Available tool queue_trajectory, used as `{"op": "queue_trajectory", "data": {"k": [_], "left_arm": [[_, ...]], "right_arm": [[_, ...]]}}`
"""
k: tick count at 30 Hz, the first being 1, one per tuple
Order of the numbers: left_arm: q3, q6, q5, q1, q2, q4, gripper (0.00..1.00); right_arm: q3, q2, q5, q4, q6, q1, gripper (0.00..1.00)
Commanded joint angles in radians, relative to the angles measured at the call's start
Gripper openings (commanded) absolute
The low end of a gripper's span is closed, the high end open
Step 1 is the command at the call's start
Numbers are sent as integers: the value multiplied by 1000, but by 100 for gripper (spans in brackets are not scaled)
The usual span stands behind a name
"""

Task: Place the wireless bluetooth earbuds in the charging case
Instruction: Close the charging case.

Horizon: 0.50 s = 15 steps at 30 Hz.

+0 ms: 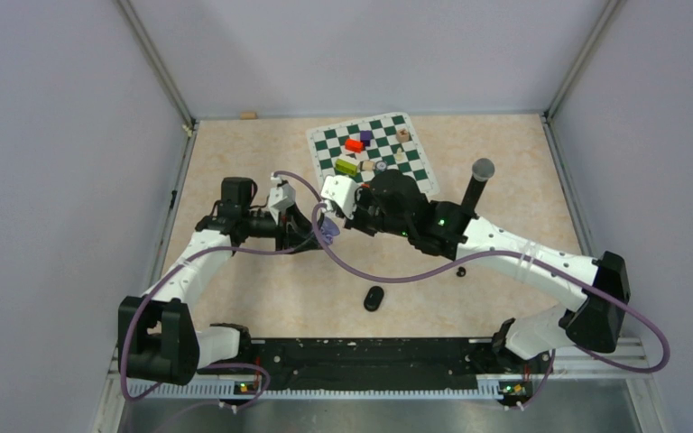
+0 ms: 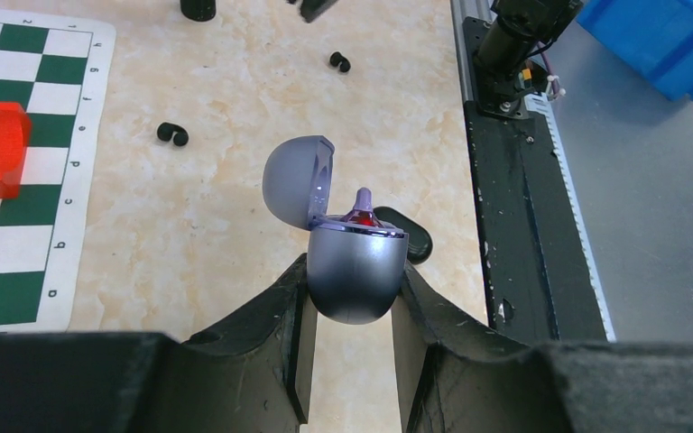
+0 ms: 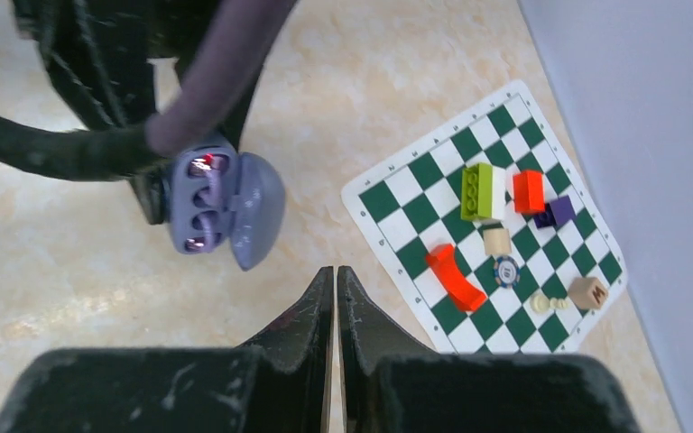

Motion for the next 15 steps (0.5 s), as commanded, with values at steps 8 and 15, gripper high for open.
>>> {"op": "queue_trajectory", "data": {"k": [8, 15], "left_arm": [[54, 188, 113, -2, -11, -150, 0], [56, 198, 97, -3, -4, -158, 0]], "right_arm": [[-49, 64, 49, 122, 49, -14, 3], [-31, 65, -152, 72, 69, -14, 3]]}}
